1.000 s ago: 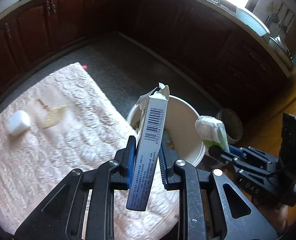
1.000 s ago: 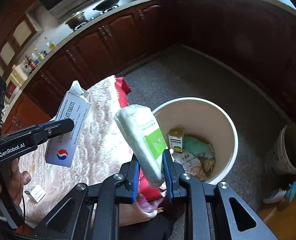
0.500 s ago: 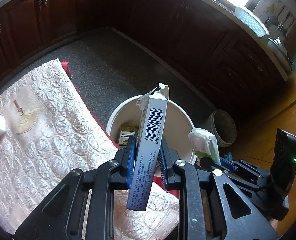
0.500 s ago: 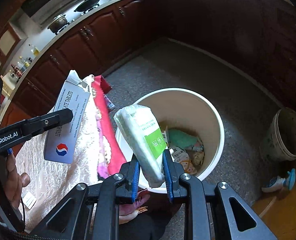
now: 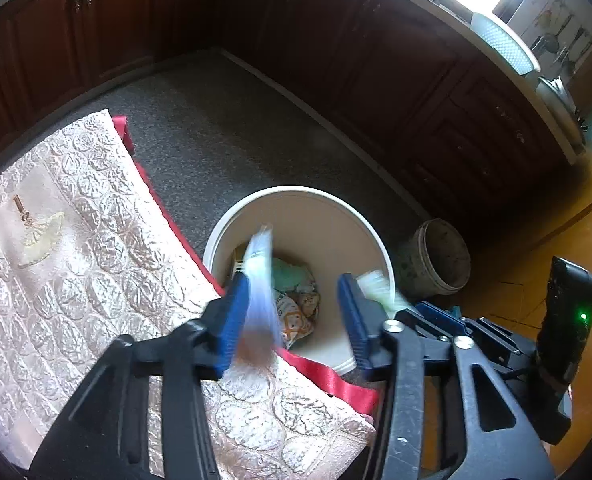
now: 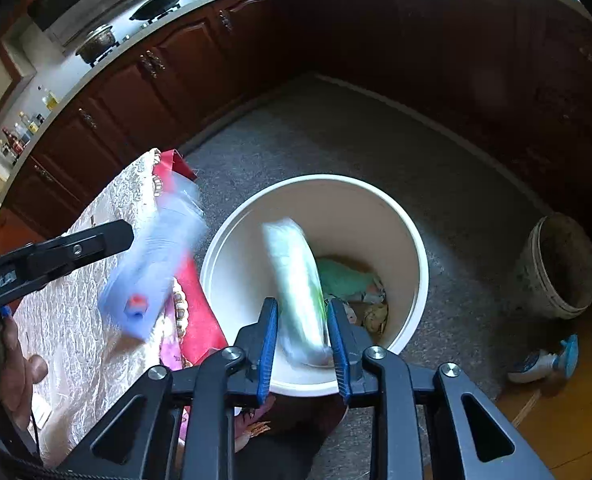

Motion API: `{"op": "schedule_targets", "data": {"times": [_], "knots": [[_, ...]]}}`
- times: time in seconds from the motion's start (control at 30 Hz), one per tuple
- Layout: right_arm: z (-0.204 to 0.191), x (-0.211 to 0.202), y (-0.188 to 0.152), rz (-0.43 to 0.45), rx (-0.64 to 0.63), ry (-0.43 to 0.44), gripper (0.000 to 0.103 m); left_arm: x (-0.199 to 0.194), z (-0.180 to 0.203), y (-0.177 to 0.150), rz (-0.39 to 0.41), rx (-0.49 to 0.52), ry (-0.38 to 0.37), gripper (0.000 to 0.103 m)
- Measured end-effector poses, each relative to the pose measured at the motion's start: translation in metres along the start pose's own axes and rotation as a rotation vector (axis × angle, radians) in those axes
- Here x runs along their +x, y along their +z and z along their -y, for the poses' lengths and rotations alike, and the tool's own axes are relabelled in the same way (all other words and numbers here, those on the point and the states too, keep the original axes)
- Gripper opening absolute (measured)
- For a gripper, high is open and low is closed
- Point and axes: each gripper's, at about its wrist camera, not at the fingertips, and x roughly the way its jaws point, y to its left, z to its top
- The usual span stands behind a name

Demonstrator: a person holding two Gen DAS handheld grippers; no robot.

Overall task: Collect trash
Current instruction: 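Carry both boxes over the bucket and open both tools to drop them, then move both open tools back over the table toward the toothpaste box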

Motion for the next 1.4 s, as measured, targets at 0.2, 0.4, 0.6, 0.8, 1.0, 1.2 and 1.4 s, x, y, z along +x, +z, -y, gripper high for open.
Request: {"op": "schedule_targets", "data": {"times": [0.2, 0.4, 0.6, 0.8, 1.0, 1.2, 1.4], "knots": [[-0.002, 0.000, -0.001, -0.003, 0.009, 0.003, 0.034, -0.004, -0.005, -0.003, 0.001, -0.011, 0.005, 0.054], [-0.004, 0.000, -0.003, -0.007, 0.005, 0.008, 0.034, -0.011, -0.009, -0.007, 0.011, -0.017, 0.010, 0.054], [-0.010, -0.006, -0.005, 0.012, -0.011, -0.003, 0.043, -0.023, -0.012, -0.010, 0.029, -0.012, 0.030, 0.054], [-0.021, -0.012, -0.007, 0.017, -0.033, -0.006, 0.044, -0.044, -0.019, -0.018, 0.053, -0.017, 0.057, 0.054], [-0.037, -0.021, -0.006, 0.036, -0.064, 0.008, 0.046, -0.071, -0.036, -0.029, 0.086, -0.030, 0.110, 0.054], [-0.064, -0.030, -0.009, 0.045, -0.107, 0.035, 0.047, -0.103, -0.065, -0.049, 0.111, -0.047, 0.161, 0.065], [-0.103, -0.035, -0.018, 0.033, -0.174, 0.077, 0.050, -0.140, -0.093, -0.079, 0.114, -0.054, 0.176, 0.070]]}}
